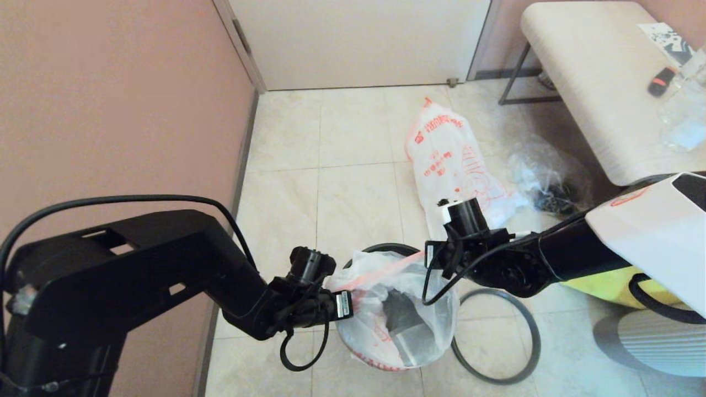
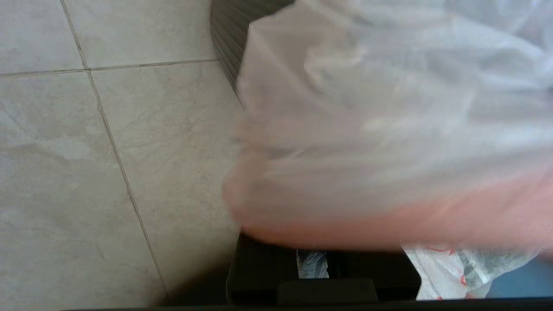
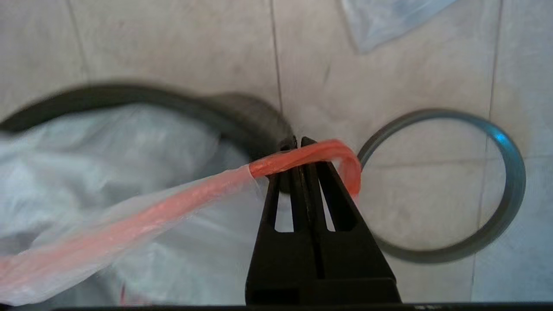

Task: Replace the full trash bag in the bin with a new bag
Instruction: Put the new garbage bag on the trash can

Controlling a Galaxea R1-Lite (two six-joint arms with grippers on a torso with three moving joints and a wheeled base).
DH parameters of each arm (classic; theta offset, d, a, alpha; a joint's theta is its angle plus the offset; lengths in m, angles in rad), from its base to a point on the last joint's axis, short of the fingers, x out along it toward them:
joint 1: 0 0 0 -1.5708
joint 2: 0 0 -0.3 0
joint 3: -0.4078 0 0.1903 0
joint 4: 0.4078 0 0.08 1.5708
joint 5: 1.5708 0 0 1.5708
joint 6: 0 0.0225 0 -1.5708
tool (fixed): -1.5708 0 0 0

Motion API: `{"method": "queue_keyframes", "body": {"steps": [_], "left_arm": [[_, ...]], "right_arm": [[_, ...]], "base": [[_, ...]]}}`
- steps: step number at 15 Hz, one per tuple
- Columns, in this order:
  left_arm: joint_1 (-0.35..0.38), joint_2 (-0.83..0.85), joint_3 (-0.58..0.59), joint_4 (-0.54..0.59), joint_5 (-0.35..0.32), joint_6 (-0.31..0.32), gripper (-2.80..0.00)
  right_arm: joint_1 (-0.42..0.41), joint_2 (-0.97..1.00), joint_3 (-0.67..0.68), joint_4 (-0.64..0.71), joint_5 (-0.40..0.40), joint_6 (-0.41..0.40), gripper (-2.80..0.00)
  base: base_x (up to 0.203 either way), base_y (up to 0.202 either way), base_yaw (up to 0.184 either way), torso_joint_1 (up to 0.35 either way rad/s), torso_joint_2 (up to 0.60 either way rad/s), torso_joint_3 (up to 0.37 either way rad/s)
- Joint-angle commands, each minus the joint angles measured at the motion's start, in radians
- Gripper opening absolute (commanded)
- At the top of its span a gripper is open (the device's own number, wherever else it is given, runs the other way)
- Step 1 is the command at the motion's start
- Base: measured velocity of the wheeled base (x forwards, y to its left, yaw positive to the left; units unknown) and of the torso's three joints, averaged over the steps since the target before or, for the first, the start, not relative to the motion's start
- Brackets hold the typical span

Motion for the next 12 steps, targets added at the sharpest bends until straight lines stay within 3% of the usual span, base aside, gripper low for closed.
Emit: {"method": "queue_keyframes", "body": {"steps": [1,6,8,12], "left_arm": [[0.000,0.002,-0.002,-0.005,0.000,-0.004,-2.80],[0.002,0.003,-0.012,-0.005,0.000,-0.005,-2.80],[0.002,0.003,-0.012,-0.005,0.000,-0.005,-2.80],[0.010,0.009,-0.023,-0.002,0.000,-0.010,-2.80]], "right_arm": [[0.021,-0.048,0.043,-0.004,-0.002,0.003,-2.80],[0.081,-0.101,0.179,-0.032,0.056,-0.013,-2.80],[0.077,-0.103,0.193,-0.022,0.113,-0.063,-2.80],[0.058,-0.139,0.212,0.054,0.151,-0.096,-2.80]], "base": [[0.000,0.000,0.000,0.000,0.00,0.000],[0.000,0.000,0.000,0.000,0.00,0.000],[0.000,0.000,0.000,0.000,0.00,0.000],[0.000,0.000,0.000,0.000,0.00,0.000]]}}
